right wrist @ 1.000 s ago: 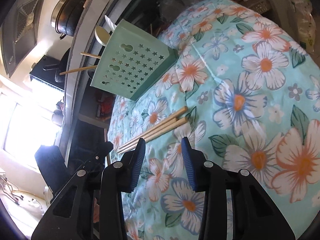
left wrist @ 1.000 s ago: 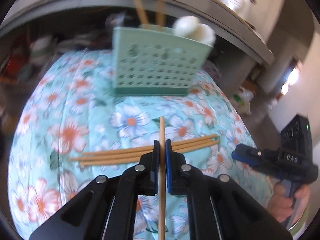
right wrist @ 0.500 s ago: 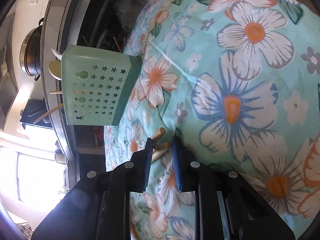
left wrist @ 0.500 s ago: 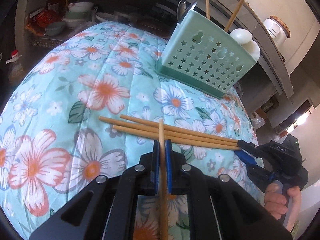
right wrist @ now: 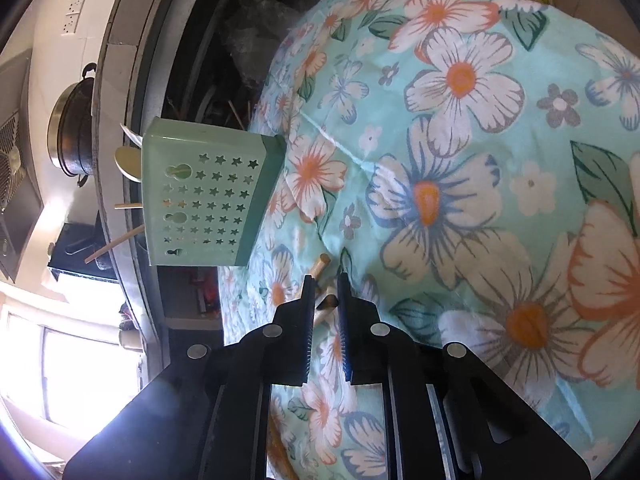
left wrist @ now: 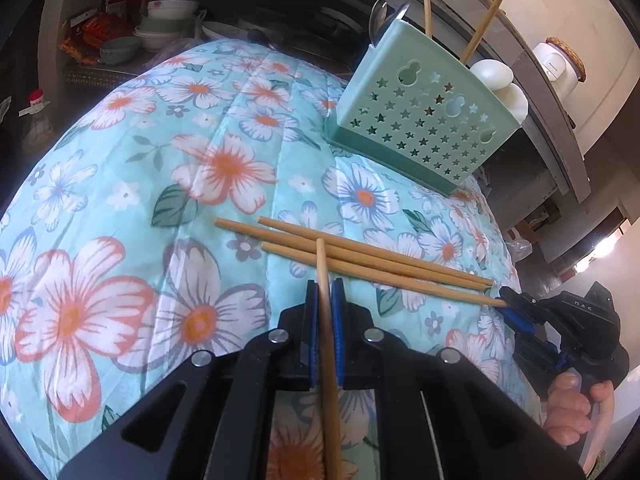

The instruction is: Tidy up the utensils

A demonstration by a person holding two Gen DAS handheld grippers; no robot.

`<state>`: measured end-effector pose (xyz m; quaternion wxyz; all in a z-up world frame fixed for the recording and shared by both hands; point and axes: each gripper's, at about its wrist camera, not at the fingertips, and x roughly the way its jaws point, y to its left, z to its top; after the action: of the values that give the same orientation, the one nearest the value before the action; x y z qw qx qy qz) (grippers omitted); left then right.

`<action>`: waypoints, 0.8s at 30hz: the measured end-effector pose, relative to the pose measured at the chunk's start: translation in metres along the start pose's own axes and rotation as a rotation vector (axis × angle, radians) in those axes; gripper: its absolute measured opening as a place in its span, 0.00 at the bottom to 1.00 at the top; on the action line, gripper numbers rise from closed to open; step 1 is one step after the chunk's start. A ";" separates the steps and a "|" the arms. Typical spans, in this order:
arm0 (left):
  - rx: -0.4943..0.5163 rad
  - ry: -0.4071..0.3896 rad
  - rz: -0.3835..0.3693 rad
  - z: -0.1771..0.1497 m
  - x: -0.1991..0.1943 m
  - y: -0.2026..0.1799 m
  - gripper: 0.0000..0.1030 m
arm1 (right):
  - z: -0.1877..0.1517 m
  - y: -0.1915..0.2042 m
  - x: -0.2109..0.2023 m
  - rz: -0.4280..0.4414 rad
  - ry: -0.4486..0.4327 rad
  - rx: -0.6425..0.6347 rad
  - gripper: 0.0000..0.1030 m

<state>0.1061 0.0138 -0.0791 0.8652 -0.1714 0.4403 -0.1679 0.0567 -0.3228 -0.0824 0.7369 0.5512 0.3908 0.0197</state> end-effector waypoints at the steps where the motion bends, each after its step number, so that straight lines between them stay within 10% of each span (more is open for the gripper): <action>1: 0.000 0.000 0.001 0.000 0.000 0.000 0.06 | -0.002 -0.001 0.001 0.005 0.008 0.006 0.14; 24: 0.037 -0.001 0.055 -0.001 0.004 -0.007 0.07 | -0.021 0.022 0.014 -0.055 -0.074 -0.086 0.13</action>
<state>0.1060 0.0060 -0.0793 0.8728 -0.1432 0.4411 -0.1519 0.0624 -0.2907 -0.0736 0.7740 0.5084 0.3773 -0.0042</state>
